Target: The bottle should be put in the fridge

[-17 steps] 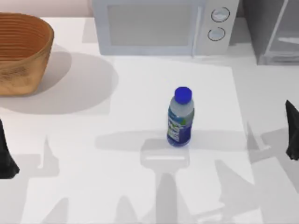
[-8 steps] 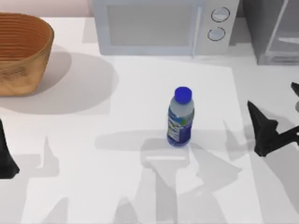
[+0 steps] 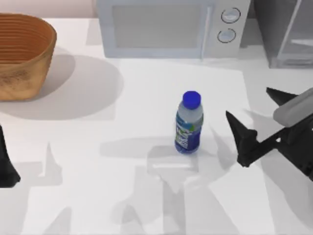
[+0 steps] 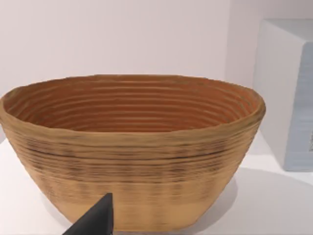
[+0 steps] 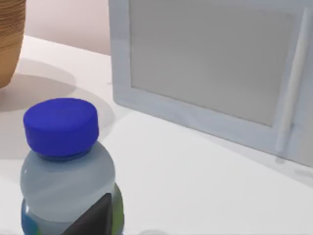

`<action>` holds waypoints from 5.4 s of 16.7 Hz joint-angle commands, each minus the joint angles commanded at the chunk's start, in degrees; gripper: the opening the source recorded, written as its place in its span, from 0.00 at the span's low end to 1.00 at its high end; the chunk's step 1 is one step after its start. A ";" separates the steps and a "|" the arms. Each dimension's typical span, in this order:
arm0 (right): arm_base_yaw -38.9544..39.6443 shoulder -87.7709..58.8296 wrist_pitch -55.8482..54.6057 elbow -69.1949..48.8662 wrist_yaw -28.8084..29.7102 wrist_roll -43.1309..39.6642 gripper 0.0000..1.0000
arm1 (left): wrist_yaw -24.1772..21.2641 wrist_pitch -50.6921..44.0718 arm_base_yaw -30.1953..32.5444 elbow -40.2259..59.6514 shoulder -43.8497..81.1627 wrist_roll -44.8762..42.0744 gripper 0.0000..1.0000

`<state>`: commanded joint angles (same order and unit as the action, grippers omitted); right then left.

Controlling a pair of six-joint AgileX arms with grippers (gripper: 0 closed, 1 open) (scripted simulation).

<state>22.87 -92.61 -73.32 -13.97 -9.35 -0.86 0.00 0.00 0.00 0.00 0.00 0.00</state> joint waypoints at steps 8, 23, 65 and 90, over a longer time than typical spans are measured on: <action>5.59 -22.55 -18.38 -3.71 -2.26 -0.11 1.00 | 0.00 0.00 0.00 0.00 0.00 0.00 1.00; 8.24 -31.66 -22.20 -8.37 -2.48 -0.13 1.00 | 0.00 0.00 0.00 0.00 0.00 0.00 1.00; -6.60 -17.36 -7.03 -9.90 -17.39 -1.44 0.01 | 0.00 0.00 0.00 0.00 0.00 0.00 1.00; -18.49 63.84 50.49 8.10 0.51 -0.27 0.01 | 0.00 0.00 0.00 0.00 0.00 0.00 1.00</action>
<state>4.38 -28.77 -22.83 -5.87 -8.84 -1.12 0.00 0.00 0.00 0.00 0.00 0.00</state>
